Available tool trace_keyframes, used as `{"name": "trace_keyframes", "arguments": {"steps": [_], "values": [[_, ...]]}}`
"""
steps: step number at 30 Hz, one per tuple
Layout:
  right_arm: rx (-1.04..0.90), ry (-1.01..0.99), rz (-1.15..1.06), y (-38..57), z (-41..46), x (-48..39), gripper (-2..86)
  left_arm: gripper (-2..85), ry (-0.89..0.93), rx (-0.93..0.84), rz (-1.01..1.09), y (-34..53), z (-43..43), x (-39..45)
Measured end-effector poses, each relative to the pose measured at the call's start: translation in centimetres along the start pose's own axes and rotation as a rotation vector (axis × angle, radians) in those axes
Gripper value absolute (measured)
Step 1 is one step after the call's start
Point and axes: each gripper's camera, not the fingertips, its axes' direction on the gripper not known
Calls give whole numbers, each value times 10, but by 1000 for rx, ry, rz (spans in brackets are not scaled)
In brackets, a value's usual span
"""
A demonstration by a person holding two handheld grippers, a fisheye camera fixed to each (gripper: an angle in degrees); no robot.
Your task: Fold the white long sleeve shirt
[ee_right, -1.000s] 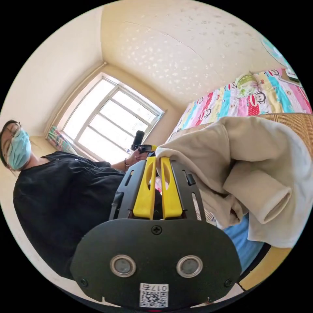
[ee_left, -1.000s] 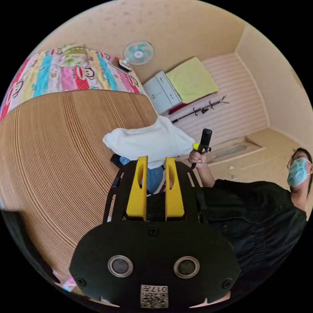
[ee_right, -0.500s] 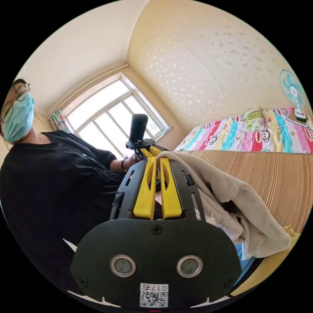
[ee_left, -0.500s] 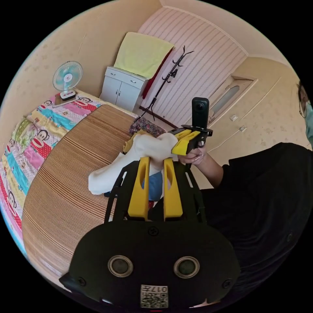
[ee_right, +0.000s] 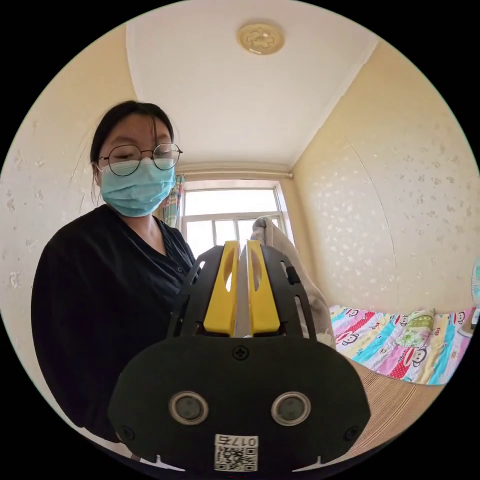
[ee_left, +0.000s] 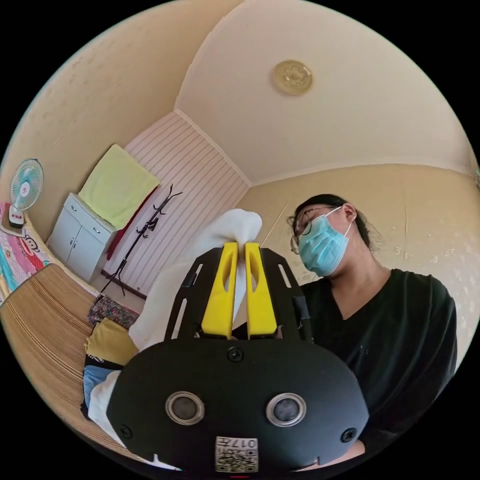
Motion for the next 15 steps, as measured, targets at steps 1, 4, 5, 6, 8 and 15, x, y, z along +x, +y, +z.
{"name": "trace_keyframes", "arguments": {"steps": [1, 4, 5, 6, 8, 15], "values": [[-66, 51, 31, 13, 0, -1, 58, 10, 16, 4, 18, 2, -1, -1], [-143, 53, 123, 53, 2, 5, 119, 12, 13, -57, 82, 4, 10, -5], [-150, 36, 142, 62, 2, 7, 126, 13, 39, -71, 103, 5, 15, -10], [-162, 6, 182, 79, 5, 12, 142, 14, 52, -72, 109, 6, 17, -13], [-180, -63, 217, 96, 11, 16, 150, 18, 73, -58, 89, 8, 24, -32], [-303, 30, -98, 83, 39, -15, 67, 47, -315, -35, -134, 15, 21, -107]]}}
